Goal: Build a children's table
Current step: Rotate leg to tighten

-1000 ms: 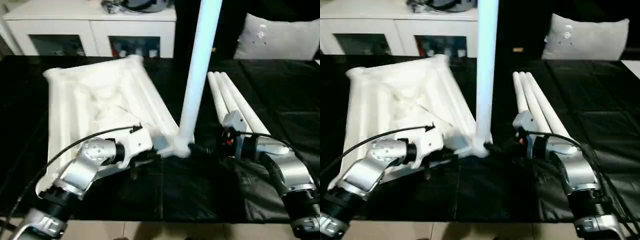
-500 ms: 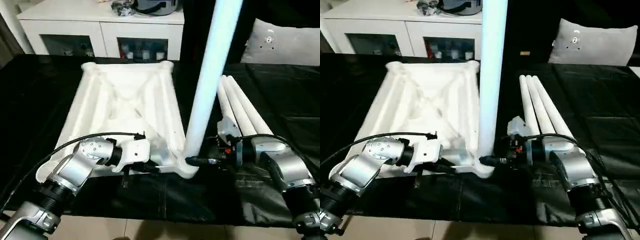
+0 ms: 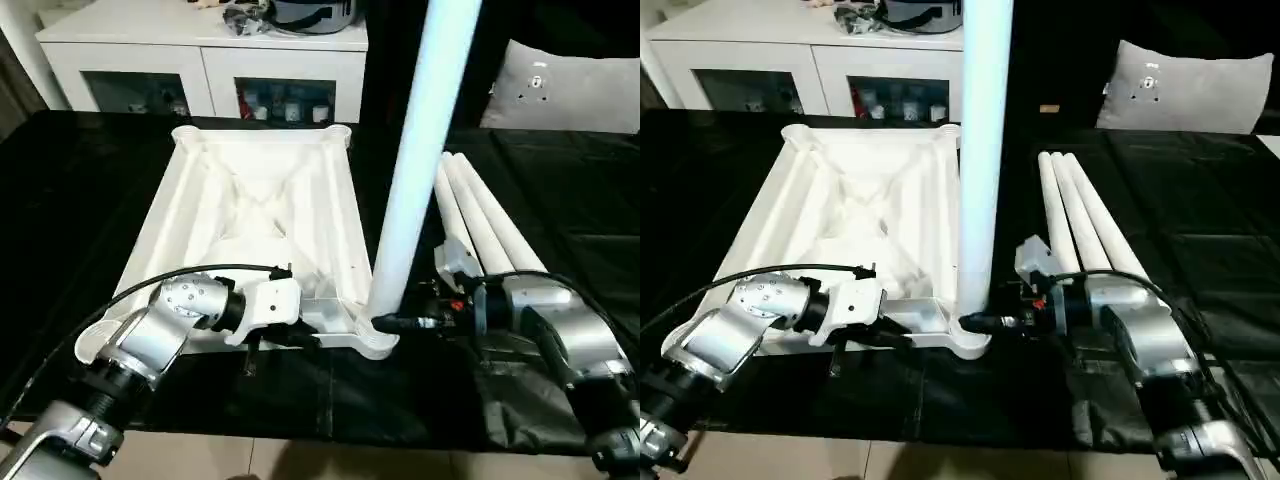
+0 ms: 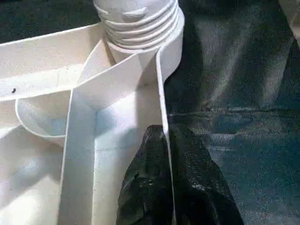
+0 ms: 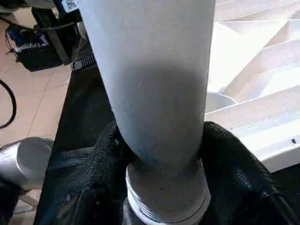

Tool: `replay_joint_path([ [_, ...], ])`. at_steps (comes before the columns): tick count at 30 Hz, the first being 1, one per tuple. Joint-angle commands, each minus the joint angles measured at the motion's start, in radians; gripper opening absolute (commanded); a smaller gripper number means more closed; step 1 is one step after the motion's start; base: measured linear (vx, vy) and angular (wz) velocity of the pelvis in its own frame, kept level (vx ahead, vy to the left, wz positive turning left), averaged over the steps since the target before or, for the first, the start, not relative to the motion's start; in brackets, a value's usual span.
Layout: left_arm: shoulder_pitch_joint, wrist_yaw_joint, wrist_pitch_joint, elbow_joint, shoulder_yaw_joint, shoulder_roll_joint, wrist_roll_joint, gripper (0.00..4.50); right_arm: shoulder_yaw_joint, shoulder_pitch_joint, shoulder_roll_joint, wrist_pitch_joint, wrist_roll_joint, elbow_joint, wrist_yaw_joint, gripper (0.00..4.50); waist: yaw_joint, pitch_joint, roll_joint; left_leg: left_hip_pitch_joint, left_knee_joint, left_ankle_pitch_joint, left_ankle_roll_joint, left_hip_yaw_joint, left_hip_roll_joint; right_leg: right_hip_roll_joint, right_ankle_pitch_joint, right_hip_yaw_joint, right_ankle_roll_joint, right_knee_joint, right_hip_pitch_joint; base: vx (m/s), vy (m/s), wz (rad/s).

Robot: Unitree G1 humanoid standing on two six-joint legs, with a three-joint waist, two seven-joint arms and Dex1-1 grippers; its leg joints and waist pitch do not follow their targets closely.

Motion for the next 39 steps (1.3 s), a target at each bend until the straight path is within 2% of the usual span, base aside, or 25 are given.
replay_joint_path([
  [1, 0.039, 0.029, 0.089, -0.025, -0.028, -0.040, -0.005, 0.00, 0.021, 0.044, 0.030, 0.061, 0.037, -0.066, -0.039, 1.94, -0.004, -0.057, -0.006, -0.015, -0.073, -0.097, 0.064, 0.000, 0.040, -0.058, -0.269, 0.062, -0.179, -0.063, 0.061, 0.000, 0.000, 0.00],
  [4, 0.053, 0.078, 0.162, -0.058, -0.008, -0.063, -0.013, 0.00, 0.023, 0.065, 0.070, 0.079, 0.011, -0.081, -0.133, 1.94, -0.007, -0.053, -0.010, -0.016, -0.077, -0.121, 0.054, -0.001, 0.039, -0.057, -0.313, 0.059, -0.166, -0.071, 0.060, 0.000, 0.000, 0.00],
  [7, 0.062, 0.237, 0.312, -0.099, 0.040, -0.158, -0.012, 0.00, -0.008, 0.051, 0.226, 0.090, -0.087, -0.007, -0.455, 1.93, -0.027, -0.037, -0.010, -0.008, -0.079, -0.227, 0.017, -0.001, 0.025, -0.054, -0.562, 0.049, -0.081, -0.106, 0.047, -0.017, -0.002, -0.02],
  [10, 0.051, 0.354, 0.404, -0.100, 0.080, -0.248, -0.019, 0.00, -0.043, 0.024, 0.324, 0.107, -0.108, 0.047, -0.626, 1.93, -0.071, -0.032, -0.003, 0.001, -0.067, -0.325, -0.016, -0.013, 0.011, -0.051, -0.746, 0.010, 0.021, -0.143, 0.039, -0.065, 0.007, -0.12],
  [11, 0.047, 0.382, 0.423, -0.099, 0.090, -0.269, -0.018, 0.00, -0.051, 0.017, 0.345, 0.108, -0.117, 0.059, -0.669, 1.93, -0.089, -0.036, 0.000, -0.002, -0.067, -0.350, -0.007, -0.021, 0.010, -0.051, -0.734, -0.007, 0.044, -0.154, 0.050, -0.060, 0.038, -0.10],
  [13, 0.013, 0.518, 0.450, -0.062, 0.134, -0.362, -0.002, 0.00, -0.092, -0.020, 0.436, 0.106, -0.128, 0.123, -0.847, 1.93, -0.118, -0.030, 0.024, 0.012, -0.075, -0.449, 0.006, -0.032, 0.027, -0.046, -0.679, -0.034, 0.038, -0.174, 0.050, -0.030, 0.019, -0.05],
  [14, 0.007, 0.544, 0.454, -0.055, 0.143, -0.378, 0.002, 0.00, -0.099, -0.026, 0.451, 0.106, -0.129, 0.132, -0.878, 1.93, -0.138, -0.029, 0.033, 0.010, -0.091, -0.527, 0.005, -0.046, 0.046, -0.046, -0.586, -0.049, 0.023, -0.165, 0.071, 0.000, 0.000, 0.00],
  [15, -0.019, 0.618, 0.444, -0.018, 0.166, -0.418, 0.011, 0.00, -0.102, -0.046, 0.478, 0.072, -0.152, 0.166, -0.954, 1.93, -0.141, -0.026, 0.036, -0.015, -0.130, -0.621, 0.010, -0.064, 0.085, -0.044, -0.444, -0.030, 0.007, -0.104, 0.105, 0.000, 0.000, 0.00],
  [16, -0.026, 0.637, 0.440, -0.009, 0.172, -0.427, 0.015, 0.00, -0.101, -0.051, 0.482, 0.061, -0.158, 0.172, -0.970, 1.93, -0.134, -0.029, 0.041, -0.017, -0.145, -0.659, 0.006, -0.068, 0.098, -0.045, -0.369, -0.011, -0.008, -0.069, 0.112, -0.077, 0.027, -0.01],
  [17, -0.044, 0.688, 0.424, 0.017, 0.187, -0.445, 0.023, 0.00, -0.105, -0.060, 0.492, 0.037, -0.159, 0.188, -0.987, 1.93, -0.123, -0.020, 0.032, 0.008, -0.153, -0.719, -0.006, -0.051, 0.087, -0.042, -0.368, 0.008, -0.034, -0.075, 0.083, 0.000, 0.000, 0.00],
  [18, -0.061, 0.725, 0.419, 0.034, 0.199, -0.463, 0.031, 0.00, -0.122, -0.067, 0.509, 0.025, -0.152, 0.196, -0.994, 2.28, -0.135, -0.013, -0.001, 0.066, -0.077, -0.644, -0.003, -0.017, 0.016, -0.047, -0.663, -0.019, 0.006, -0.176, 0.011, 0.000, 0.000, 0.00],
  [19, -0.074, 0.752, 0.424, 0.043, 0.209, -0.476, 0.040, 0.00, -0.139, -0.071, 0.523, 0.017, -0.146, 0.197, -0.994, 2.49, -0.139, -0.001, -0.002, 0.112, -0.020, -0.579, -0.002, -0.002, -0.017, -0.043, -0.815, -0.074, 0.050, -0.242, -0.036, 0.000, 0.000, 0.00],
  [20, -0.080, 0.764, 0.431, 0.044, 0.211, -0.481, 0.047, 0.00, -0.145, -0.071, 0.527, 0.008, -0.148, 0.193, -0.994, 2.63, -0.159, -0.010, 0.022, 0.100, 0.009, -0.498, 0.018, -0.002, -0.017, -0.047, -0.847, -0.149, 0.131, -0.274, 0.000, 0.000, 0.000, 0.00],
  [21, -0.086, 0.775, 0.444, 0.041, 0.212, -0.485, 0.057, 0.00, -0.150, -0.070, 0.530, -0.004, -0.153, 0.189, -0.996, 2.63, -0.159, -0.018, 0.046, -0.047, -0.096, -0.592, 0.029, -0.060, 0.073, -0.057, -0.567, -0.109, 0.145, -0.066, 0.165, 0.000, 0.000, 0.00],
  [22, -0.087, 0.772, 0.450, 0.041, 0.209, -0.479, 0.062, 0.00, -0.148, -0.063, 0.521, -0.012, -0.152, 0.177, -0.974, 2.75, -0.077, -0.011, 0.056, -0.065, -0.178, -0.757, 0.004, -0.048, 0.101, -0.036, -0.199, -0.010, 0.010, 0.054, 0.139, 0.072, 0.060, -0.20],
  [23, -0.087, 0.771, 0.449, 0.041, 0.208, -0.476, 0.063, 0.00, -0.146, -0.061, 0.517, -0.016, -0.152, 0.174, -0.969, 2.75, -0.077, -0.011, 0.056, -0.065, -0.178, -0.757, 0.004, -0.048, 0.101, -0.036, -0.199, -0.010, 0.010, 0.054, 0.139, 0.143, -0.032, -0.08],
  [24, -0.085, 0.765, 0.446, 0.046, 0.203, -0.461, 0.069, 0.00, -0.135, -0.051, 0.498, -0.037, -0.151, 0.160, -0.944, 3.01, -0.112, -0.029, -0.025, 0.004, -0.092, -0.542, -0.012, -0.057, 0.019, -0.093, -0.590, 0.036, 0.045, -0.074, 0.087, 0.143, -0.032, -0.08],
  [25, -0.082, 0.751, 0.439, 0.048, 0.193, -0.444, 0.072, 0.00, -0.126, -0.041, 0.479, -0.046, -0.149, 0.146, -0.916, 3.01, -0.088, -0.028, -0.003, -0.004, -0.057, -0.398, -0.022, -0.035, -0.013, -0.109, -0.787, 0.038, 0.058, -0.113, 0.069, 0.053, -0.068, -0.16],
  [26, -0.081, 0.742, 0.434, 0.050, 0.187, -0.434, 0.074, 0.00, -0.121, -0.036, 0.468, -0.050, -0.148, 0.138, -0.901, 3.08, -0.076, -0.039, -0.028, -0.050, -0.051, -0.178, 0.019, -0.041, -0.002, -0.120, -0.783, 0.066, 0.067, -0.106, 0.082, 0.013, -0.047, -0.19],
  [28, -0.071, 0.693, 0.402, 0.057, 0.176, -0.391, 0.070, 0.00, -0.119, -0.010, 0.407, -0.073, -0.127, 0.095, -0.809, 3.31, -0.055, -0.071, -0.010, -0.057, -0.051, 0.109, 0.063, -0.045, 0.005, -0.078, -0.262, 0.061, -0.027, -0.046, 0.089, 0.053, -0.047, -0.14],
  [29, -0.068, 0.673, 0.394, 0.059, 0.171, -0.378, 0.069, 0.00, -0.120, -0.005, 0.385, -0.084, -0.126, 0.085, -0.782, 3.31, -0.055, -0.084, 0.000, -0.068, -0.032, 0.313, 0.111, -0.048, -0.002, -0.055, 0.140, 0.051, -0.112, 0.001, 0.092, 0.093, -0.013, -0.05],
  [30, -0.067, 0.665, 0.390, 0.060, 0.168, -0.372, 0.069, 0.00, -0.121, -0.005, 0.375, -0.088, -0.126, 0.083, -0.769, 3.42, -0.054, -0.082, 0.001, -0.057, -0.018, 0.414, 0.147, -0.041, -0.006, -0.036, 0.371, 0.048, -0.191, 0.015, 0.075, 0.093, -0.013, -0.05],
  [33, -0.056, 0.594, 0.363, 0.056, 0.146, -0.329, 0.066, 0.00, -0.126, -0.002, 0.303, -0.103, -0.120, 0.059, -0.677, 3.67, -0.048, -0.077, -0.003, -0.056, -0.022, 0.297, 0.214, -0.027, -0.007, -0.042, 0.369, 0.050, -0.277, 0.007, 0.078, 0.024, 0.004, -0.01],
  [35, -0.043, 0.524, 0.344, 0.051, 0.121, -0.286, 0.064, 0.00, -0.127, -0.004, 0.231, -0.101, -0.107, 0.031, -0.577, 3.86, -0.042, -0.067, 0.000, -0.056, -0.030, 0.157, 0.231, -0.024, 0.009, -0.050, 0.156, 0.050, -0.279, -0.010, 0.079, 0.000, 0.000, 0.00],
  [39, -0.028, 0.424, 0.298, 0.050, 0.074, -0.211, 0.068, 0.00, -0.115, -0.030, 0.124, -0.114, -0.094, 0.029, -0.451, 4.16, -0.037, -0.048, 0.004, -0.047, -0.049, -0.037, 0.154, -0.021, 0.026, -0.052, -0.179, 0.048, -0.218, -0.043, 0.072, -0.027, 0.007, -0.02],
])
